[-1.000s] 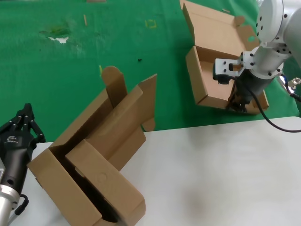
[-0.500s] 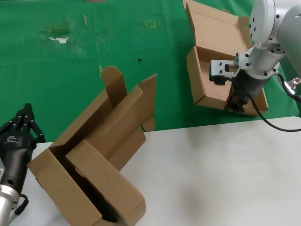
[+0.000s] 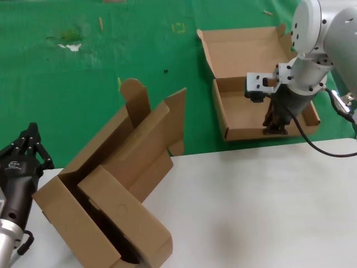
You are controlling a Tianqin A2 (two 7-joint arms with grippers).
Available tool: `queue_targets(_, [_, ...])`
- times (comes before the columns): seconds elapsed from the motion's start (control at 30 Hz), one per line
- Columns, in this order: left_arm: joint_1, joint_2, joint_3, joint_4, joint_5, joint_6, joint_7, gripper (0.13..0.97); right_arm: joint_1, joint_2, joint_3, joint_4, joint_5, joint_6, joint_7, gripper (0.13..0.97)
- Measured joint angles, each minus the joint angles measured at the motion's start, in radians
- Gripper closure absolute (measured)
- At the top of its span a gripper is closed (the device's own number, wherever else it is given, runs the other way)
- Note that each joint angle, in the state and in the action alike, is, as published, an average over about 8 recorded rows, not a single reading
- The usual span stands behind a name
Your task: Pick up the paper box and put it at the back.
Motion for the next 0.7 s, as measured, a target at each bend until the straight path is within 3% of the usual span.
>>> queue_targets(0.13, [0.0, 0.0, 0.0, 0.0, 0.0, 0.0, 0.0, 0.957, 0.0, -0.001, -0.004, -0.001, 0.005, 0.003, 0.0, 0.914])
queue_targets(0.43, [0.0, 0.0, 0.0, 0.0, 0.0, 0.0, 0.0, 0.957, 0.005, 0.0, 0.047, 0.006, 0.073, 0.006, -0.061, 0.804])
queue_targets(0.7, [0.0, 0.0, 0.0, 0.0, 0.0, 0.0, 0.0, 0.957, 0.013, 0.083, 0.148, 0.126, 0.185, -0.043, -0.111, 0.628])
